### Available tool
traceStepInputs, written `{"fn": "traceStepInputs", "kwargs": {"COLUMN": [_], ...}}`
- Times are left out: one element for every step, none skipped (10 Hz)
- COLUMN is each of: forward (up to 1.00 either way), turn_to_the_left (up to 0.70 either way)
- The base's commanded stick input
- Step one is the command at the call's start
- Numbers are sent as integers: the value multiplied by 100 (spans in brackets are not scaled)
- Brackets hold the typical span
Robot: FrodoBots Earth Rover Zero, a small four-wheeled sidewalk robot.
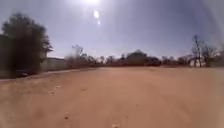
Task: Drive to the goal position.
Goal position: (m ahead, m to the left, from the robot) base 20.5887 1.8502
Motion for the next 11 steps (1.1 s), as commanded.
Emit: {"fn": "traceStepInputs", "kwargs": {"forward": [85, 85, 85, 85, 85, 85, 85, 85, 85, 85, 85], "turn_to_the_left": [0, 0, 0, 0, 0, 0, 0, 0, 0, 0, 0]}}
